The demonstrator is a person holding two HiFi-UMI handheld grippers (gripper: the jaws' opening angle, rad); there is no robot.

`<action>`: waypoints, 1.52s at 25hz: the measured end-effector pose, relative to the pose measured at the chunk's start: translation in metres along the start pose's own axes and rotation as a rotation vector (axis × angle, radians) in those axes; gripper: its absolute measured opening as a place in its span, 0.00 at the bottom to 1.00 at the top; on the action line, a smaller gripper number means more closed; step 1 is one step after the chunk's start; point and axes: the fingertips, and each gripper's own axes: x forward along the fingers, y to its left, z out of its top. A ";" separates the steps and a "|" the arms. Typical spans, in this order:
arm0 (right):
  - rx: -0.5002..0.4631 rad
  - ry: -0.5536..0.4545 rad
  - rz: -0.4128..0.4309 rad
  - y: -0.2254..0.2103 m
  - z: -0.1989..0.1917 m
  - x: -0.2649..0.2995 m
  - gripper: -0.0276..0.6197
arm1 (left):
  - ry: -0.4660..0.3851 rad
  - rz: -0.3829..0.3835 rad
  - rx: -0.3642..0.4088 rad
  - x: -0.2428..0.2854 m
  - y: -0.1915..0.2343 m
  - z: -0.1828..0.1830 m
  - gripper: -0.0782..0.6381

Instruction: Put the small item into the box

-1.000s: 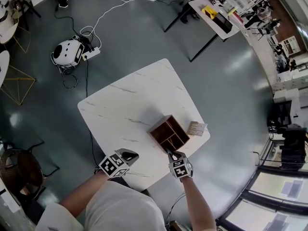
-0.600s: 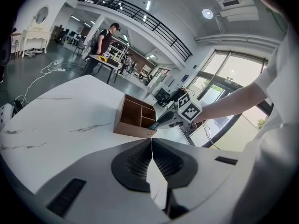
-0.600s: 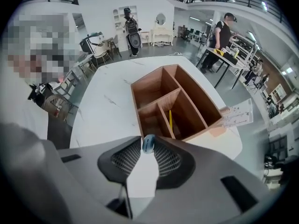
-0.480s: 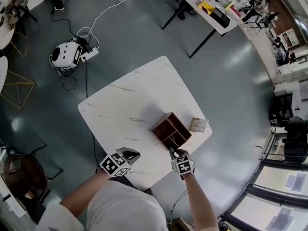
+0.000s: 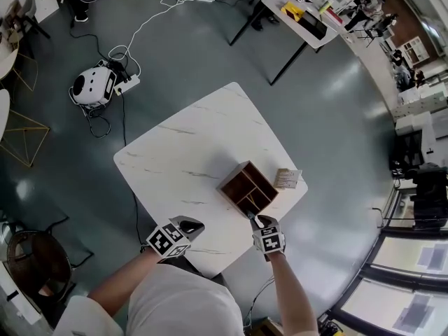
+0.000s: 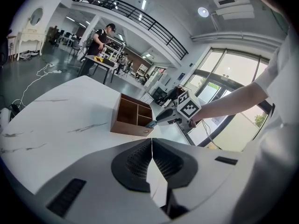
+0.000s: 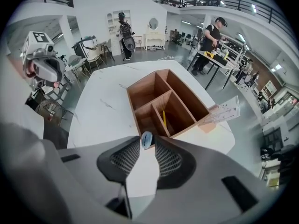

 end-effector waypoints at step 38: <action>0.223 -0.578 0.022 0.116 -0.091 -0.210 0.09 | -0.087 0.149 0.114 -0.034 -0.160 -0.066 0.13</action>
